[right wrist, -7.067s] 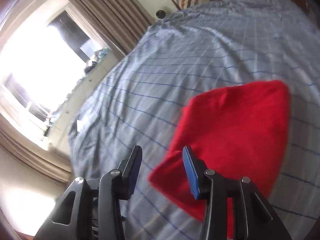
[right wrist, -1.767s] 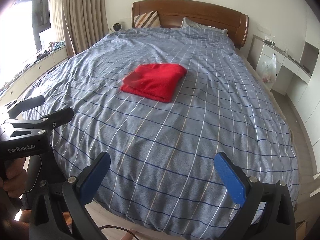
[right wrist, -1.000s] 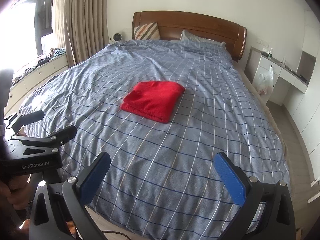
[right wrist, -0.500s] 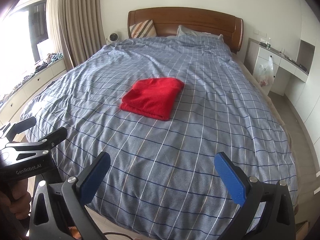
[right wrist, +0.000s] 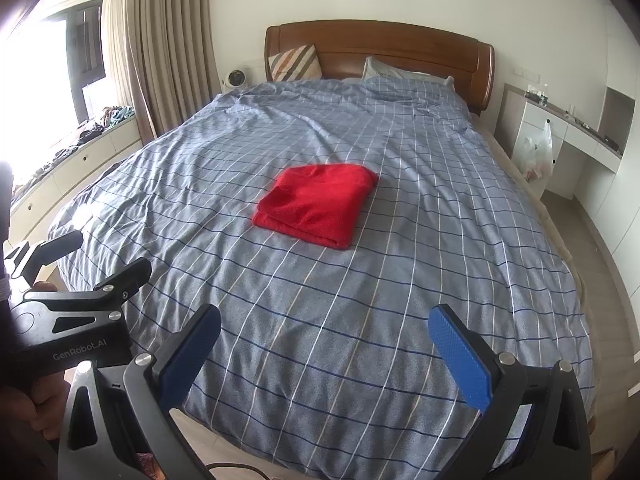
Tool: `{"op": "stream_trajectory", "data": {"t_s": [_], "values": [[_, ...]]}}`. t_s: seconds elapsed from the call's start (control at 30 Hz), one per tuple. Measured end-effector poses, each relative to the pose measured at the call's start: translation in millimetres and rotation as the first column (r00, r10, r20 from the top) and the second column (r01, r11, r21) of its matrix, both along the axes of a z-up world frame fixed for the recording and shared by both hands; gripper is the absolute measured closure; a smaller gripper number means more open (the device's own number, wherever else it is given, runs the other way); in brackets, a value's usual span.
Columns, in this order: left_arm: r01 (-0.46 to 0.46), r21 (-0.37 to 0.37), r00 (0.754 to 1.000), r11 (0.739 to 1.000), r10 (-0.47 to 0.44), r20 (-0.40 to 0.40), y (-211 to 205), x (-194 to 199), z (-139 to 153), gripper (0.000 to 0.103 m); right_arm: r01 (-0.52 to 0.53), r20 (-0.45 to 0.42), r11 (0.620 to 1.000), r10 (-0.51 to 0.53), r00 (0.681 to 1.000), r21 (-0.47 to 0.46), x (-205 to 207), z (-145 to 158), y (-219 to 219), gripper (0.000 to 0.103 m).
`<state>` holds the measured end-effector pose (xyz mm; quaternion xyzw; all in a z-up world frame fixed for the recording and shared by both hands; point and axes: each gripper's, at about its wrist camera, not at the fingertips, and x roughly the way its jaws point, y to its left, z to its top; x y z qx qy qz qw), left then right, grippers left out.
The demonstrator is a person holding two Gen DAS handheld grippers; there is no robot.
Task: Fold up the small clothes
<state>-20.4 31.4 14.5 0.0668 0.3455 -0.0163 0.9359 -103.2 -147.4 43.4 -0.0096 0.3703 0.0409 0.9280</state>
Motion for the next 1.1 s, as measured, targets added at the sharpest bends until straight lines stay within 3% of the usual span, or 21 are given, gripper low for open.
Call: {"op": "stream_trajectory", "data": {"t_s": [1.1], "values": [[-0.002,-0.019,1.000,1.000,0.001,-0.026,2.4,2.9,-3.9,0.000,0.001,-0.016,1.000,-0.001,1.000,-0.008,-5.9,4.8,0.9,0.001]]}}
